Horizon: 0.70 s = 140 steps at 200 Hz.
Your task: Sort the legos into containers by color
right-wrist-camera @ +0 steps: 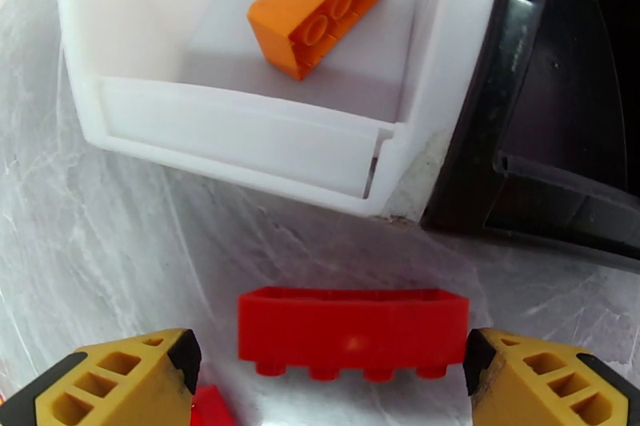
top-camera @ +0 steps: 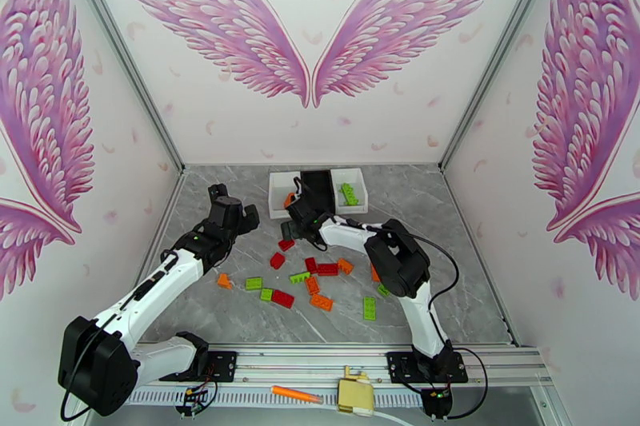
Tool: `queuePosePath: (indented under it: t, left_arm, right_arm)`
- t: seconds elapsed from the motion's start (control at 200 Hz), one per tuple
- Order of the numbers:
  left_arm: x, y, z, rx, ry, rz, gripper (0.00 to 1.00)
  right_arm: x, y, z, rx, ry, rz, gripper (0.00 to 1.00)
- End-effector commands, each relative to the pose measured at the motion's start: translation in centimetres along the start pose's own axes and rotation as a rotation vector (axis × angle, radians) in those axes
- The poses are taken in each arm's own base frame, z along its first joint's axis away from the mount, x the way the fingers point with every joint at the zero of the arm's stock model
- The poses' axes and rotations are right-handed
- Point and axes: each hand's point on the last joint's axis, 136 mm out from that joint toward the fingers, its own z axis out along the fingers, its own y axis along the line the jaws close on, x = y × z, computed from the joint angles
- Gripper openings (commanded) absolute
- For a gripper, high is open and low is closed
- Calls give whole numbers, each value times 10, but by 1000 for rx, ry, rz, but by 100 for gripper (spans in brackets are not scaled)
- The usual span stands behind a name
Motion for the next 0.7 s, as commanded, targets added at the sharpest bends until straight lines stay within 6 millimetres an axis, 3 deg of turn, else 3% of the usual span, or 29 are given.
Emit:
queuePosePath:
  t: [0.0, 0.22, 0.44, 0.695]
  left_arm:
    - [6, 2, 2, 6, 13, -11, 99]
    - [8, 0, 2, 28, 6, -10, 98]
    - [6, -6, -3, 84, -49, 31, 99]
    - [10, -48, -17, 261, -167, 154, 99]
  right_arm:
    - [-4, 1, 4, -13, 14, 5, 80]
    - [-9, -8, -2, 24, 4, -4, 56]
    - [-23, -5, -36, -47, -52, 10, 56]
    - [-48, -26, -96, -50, -202, 68, 55]
